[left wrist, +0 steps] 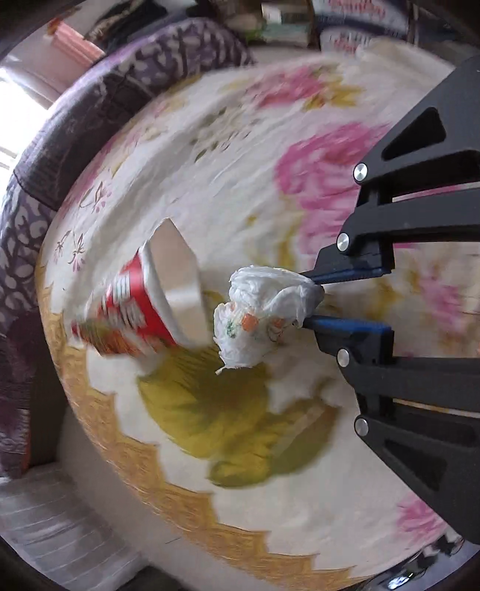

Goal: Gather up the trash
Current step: 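Grasp the white plastic bag with the left tool while the right tool grasps the torn red-white wrapper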

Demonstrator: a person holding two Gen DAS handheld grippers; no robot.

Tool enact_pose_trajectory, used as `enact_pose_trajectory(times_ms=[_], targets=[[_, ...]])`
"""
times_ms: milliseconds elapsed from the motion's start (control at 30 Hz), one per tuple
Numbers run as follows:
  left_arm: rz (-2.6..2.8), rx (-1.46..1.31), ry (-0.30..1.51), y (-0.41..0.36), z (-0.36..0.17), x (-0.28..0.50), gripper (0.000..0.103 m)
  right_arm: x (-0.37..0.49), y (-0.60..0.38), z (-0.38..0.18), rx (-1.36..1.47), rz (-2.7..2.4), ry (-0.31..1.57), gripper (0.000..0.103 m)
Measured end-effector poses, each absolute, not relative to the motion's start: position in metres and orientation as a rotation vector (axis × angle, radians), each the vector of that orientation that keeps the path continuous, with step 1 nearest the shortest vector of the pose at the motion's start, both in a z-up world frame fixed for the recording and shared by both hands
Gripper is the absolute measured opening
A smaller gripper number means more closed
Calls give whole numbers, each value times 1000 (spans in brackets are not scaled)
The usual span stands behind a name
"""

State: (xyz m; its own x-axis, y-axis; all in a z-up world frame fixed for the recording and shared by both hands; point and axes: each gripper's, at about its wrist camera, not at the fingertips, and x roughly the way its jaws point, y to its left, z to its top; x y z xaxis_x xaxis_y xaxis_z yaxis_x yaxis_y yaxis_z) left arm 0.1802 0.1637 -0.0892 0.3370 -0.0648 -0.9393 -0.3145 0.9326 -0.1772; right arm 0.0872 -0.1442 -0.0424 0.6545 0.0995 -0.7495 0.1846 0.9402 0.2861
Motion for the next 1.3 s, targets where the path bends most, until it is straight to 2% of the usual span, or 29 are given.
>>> enact_pose_trajectory(times_ms=[67,233,433,567,867,900,933,967,1000,1133,1300], targets=[[119,-390,1203,171,-68,168,17,103,-115,-42,310,36,861,92],[127,-415,1005,213,1,144,17,138,-39,-41,210,259,870,92],[135,-480,863,262,44,138,17,181,56,-47,166,493,861,92],[135,-533,839,285,52,132,17,209,100,-52,164,578,866,92],[150,-546,867,304,43,131,17,237,170,-74,-163,560,881,92],[153,-544,873,305,41,132,17,240,172,-78,-167,551,887,87],[156,-543,878,306,39,132,17,241,171,-81,-138,564,903,61],[159,-542,883,307,37,133,17,246,168,-84,-88,581,935,44],[162,-542,885,308,36,133,17,249,163,-85,-31,589,955,19],[169,-544,877,312,37,130,17,237,151,-81,12,573,928,5],[174,-546,886,312,34,131,17,209,135,-72,10,550,900,3]])
